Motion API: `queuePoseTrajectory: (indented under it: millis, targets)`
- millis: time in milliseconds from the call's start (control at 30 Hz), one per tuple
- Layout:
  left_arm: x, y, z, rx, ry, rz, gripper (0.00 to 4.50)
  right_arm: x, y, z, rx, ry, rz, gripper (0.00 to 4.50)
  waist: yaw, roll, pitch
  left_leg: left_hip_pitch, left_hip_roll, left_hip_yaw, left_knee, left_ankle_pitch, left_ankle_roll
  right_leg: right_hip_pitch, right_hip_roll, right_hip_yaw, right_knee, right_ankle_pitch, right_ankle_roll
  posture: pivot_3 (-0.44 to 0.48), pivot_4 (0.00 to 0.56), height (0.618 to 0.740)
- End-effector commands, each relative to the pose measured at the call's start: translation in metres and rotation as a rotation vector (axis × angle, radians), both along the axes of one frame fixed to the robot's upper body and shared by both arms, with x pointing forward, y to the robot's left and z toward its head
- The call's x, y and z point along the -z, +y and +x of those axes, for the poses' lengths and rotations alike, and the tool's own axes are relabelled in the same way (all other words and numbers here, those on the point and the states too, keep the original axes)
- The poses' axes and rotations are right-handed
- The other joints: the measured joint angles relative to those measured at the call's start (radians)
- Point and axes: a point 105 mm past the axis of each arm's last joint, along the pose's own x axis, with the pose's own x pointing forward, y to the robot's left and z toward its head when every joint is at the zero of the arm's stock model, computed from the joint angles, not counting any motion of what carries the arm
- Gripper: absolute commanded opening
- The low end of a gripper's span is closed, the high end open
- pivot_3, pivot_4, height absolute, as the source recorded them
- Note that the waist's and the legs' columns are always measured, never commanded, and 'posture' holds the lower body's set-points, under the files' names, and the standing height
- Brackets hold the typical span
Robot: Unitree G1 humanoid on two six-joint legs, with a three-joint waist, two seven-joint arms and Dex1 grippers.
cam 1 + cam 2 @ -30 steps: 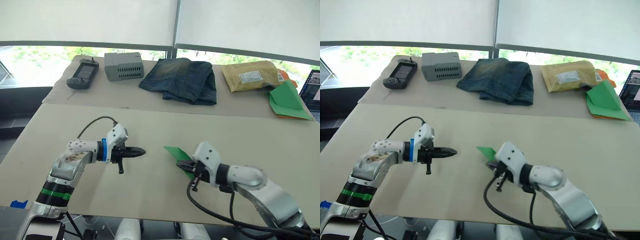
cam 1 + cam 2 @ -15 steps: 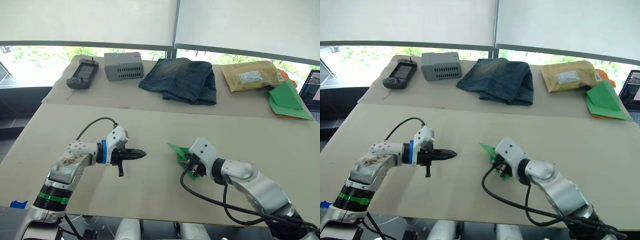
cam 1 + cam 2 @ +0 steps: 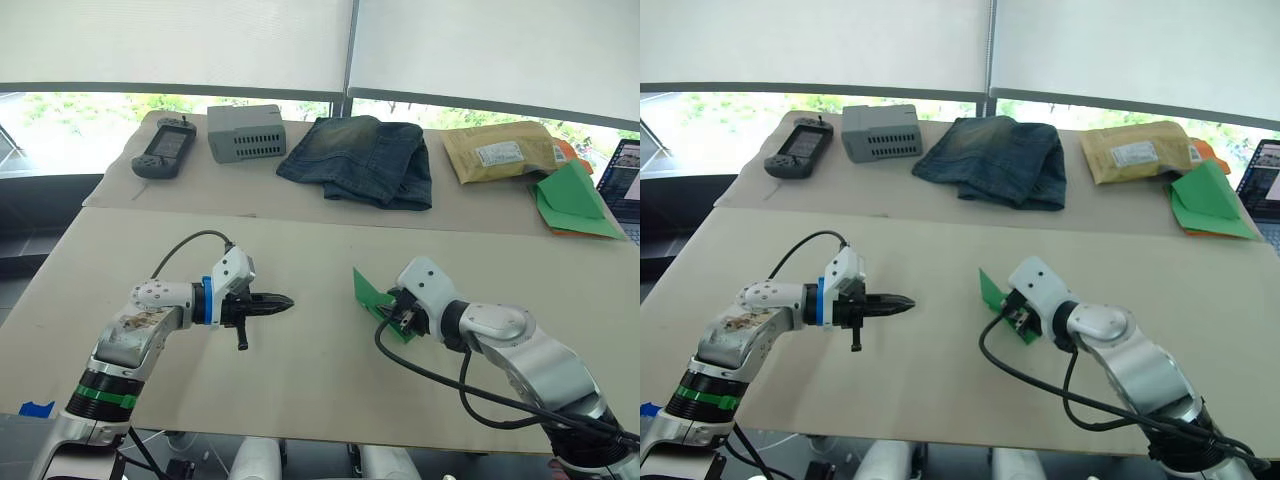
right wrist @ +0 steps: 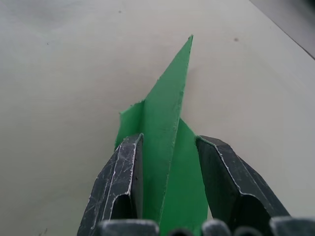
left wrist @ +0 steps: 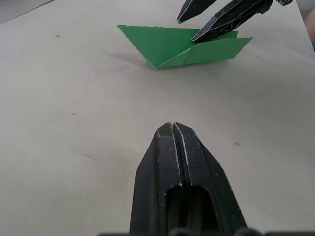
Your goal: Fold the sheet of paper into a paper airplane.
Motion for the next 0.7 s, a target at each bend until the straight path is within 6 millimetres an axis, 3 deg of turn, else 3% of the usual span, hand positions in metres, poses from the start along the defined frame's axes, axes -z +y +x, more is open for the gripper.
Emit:
queuePoseTrajectory:
  millis: [33,267,467,567,700]
  targets:
    - [-0.014,-0.004,0.0,0.017,-0.067,-0.025,0.0,-0.008,0.003,0.001,-0.006,-0.009,0.002,1.9,0.0,0.0,0.0,0.0,0.0,0.0,0.0,0.0,0.0,0.0,0.0,0.0,0.0,0.0,0.0,0.0,0.15,0.734]
    - [-0.014,-0.006,0.001,0.014,-0.072,-0.026,0.0,-0.001,0.005,-0.003,0.017,0.065,0.024,1.9,0.0,0.0,0.0,0.0,0.0,0.0,0.002,0.0,0.0,0.0,0.0,0.0,0.001,0.0,0.0,0.0,0.15,0.734]
    - [-0.01,-0.01,0.0,0.026,-0.056,-0.021,0.0,-0.004,0.005,-0.001,0.044,0.062,0.034,0.01,0.0,0.0,0.0,0.0,0.0,0.0,0.003,0.0,0.0,0.0,0.0,0.0,0.002,0.0,0.0,0.0,0.15,0.734]
    - [-0.009,-0.011,0.001,0.029,-0.054,-0.02,0.0,-0.006,-0.008,0.0,0.106,0.067,0.058,0.01,0.001,0.0,0.0,0.0,0.0,0.0,0.004,0.0,0.0,0.0,0.0,0.0,0.002,0.0,0.0,0.0,0.15,0.734]
    - [-0.008,-0.013,0.003,0.04,-0.053,-0.021,0.0,-0.022,-0.046,0.011,0.269,0.02,0.099,0.01,0.003,0.0,0.0,-0.001,0.0,0.0,0.005,0.0,0.0,0.001,0.0,0.0,0.003,0.0,0.0,0.0,0.15,0.734]
